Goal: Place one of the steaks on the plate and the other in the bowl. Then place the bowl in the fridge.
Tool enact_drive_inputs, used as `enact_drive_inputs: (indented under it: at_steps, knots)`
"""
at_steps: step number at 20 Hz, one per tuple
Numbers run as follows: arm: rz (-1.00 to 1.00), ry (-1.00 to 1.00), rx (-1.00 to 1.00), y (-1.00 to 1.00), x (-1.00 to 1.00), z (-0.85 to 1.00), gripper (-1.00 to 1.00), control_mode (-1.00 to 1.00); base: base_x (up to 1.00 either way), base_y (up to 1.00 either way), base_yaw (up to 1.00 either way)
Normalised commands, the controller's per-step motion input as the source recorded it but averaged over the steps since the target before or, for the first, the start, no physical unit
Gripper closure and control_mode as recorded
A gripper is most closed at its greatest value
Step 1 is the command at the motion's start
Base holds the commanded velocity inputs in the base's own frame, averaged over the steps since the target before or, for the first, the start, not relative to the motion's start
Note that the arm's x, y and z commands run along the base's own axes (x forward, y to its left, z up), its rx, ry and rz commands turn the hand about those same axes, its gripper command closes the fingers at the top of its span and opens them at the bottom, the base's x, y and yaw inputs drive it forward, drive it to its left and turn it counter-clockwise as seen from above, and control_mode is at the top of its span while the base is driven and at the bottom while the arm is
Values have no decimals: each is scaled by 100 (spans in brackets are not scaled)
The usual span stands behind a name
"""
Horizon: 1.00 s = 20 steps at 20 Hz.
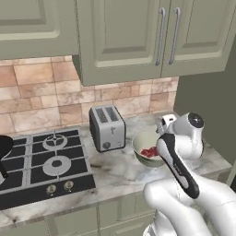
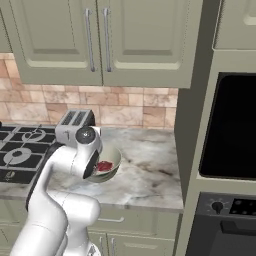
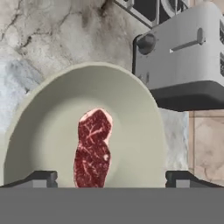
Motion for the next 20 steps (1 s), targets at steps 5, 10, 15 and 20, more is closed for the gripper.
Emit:
enact_drive_inputs:
  at_steps: [5, 10, 15, 20]
  knots:
    - [5, -9, -2, 6, -57, 34, -100, -100, 0, 0, 0]
    - [8, 0, -2, 5, -42, 18, -100, -100, 0, 0, 0]
    - [11, 0, -1, 6, -21, 0, -100, -100, 0, 0, 0]
    - [7, 0, 0, 2, -10, 0, -100, -100, 0, 0, 0]
